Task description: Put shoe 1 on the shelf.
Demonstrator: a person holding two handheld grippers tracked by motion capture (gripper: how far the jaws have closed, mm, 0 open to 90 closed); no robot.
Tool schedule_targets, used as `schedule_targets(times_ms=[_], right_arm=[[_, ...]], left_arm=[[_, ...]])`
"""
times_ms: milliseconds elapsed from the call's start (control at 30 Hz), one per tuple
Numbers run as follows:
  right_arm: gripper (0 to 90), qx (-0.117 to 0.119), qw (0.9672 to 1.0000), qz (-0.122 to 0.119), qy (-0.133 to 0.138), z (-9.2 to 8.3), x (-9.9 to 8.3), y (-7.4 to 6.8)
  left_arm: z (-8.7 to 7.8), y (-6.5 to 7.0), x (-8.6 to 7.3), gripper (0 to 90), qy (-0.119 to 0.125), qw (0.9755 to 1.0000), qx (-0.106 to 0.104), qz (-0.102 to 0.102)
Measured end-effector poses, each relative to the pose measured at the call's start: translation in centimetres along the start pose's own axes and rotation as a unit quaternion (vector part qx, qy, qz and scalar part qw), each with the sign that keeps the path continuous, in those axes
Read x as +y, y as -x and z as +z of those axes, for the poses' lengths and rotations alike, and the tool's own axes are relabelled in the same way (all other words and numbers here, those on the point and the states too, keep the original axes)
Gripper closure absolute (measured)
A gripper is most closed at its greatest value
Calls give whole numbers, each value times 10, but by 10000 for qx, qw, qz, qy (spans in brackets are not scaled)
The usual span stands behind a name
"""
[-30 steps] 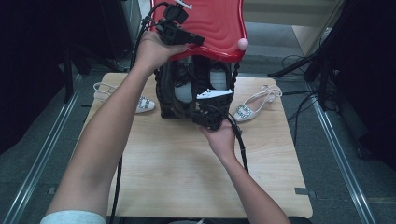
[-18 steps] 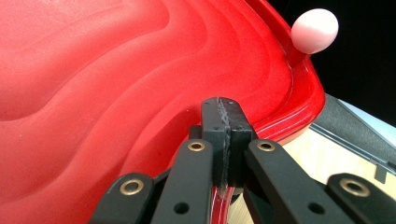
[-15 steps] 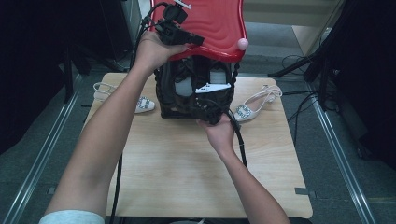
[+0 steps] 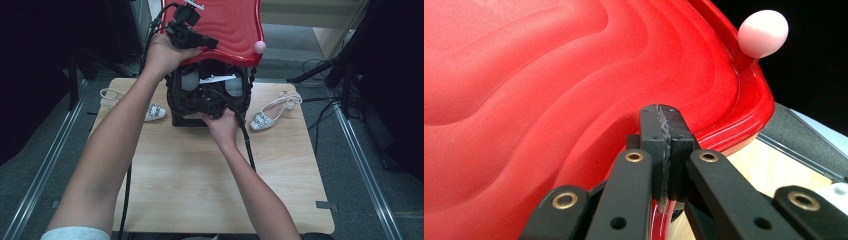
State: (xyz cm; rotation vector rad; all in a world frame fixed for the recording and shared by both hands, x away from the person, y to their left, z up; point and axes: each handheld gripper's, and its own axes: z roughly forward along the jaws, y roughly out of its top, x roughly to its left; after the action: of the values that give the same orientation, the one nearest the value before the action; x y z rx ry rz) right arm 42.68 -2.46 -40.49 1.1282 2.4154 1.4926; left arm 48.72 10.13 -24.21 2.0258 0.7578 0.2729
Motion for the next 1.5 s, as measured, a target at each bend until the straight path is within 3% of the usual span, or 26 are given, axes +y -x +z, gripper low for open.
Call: schedule_targets(times_ms=[200,367,600,767,900,933,1100,1233,1333,1500], right_arm=[[900,80,9999,9,-121,16,0,-5],[900,78,9997,-180,-152,4,-8,-10],[900,220,9997,-108,-93,-15,-24,-4],[897,256,9997,-26,-48,-26,-32,2],[892,290,9996,-4,-36,-32,-37,5],[881,297,9996,-8,23,-36,-40,7],[867,308,9995,80,20,-41,-46,9],[819,364,9991,168,109,-47,-53,14],[776,545,9981,268,129,-51,-57,17],[689,568,9983,139,36,-58,-65,18]], left_arm=[[-2,1,-2,900,47,10000,34,-11],[-1,1,-2,900,53,10000,68,-50],[-2,6,2,897,-92,9996,231,-155],[-8,5,6,780,-219,9986,188,-453],[-13,7,5,690,-305,9983,208,-446],[-17,10,5,660,-382,9982,107,-458],[-26,20,2,585,-351,9986,91,-393],[-32,33,-7,553,-415,9987,-57,-278],[-35,38,-16,531,-436,9985,-151,-285],[-41,39,-35,518,-417,9987,-180,-250]])
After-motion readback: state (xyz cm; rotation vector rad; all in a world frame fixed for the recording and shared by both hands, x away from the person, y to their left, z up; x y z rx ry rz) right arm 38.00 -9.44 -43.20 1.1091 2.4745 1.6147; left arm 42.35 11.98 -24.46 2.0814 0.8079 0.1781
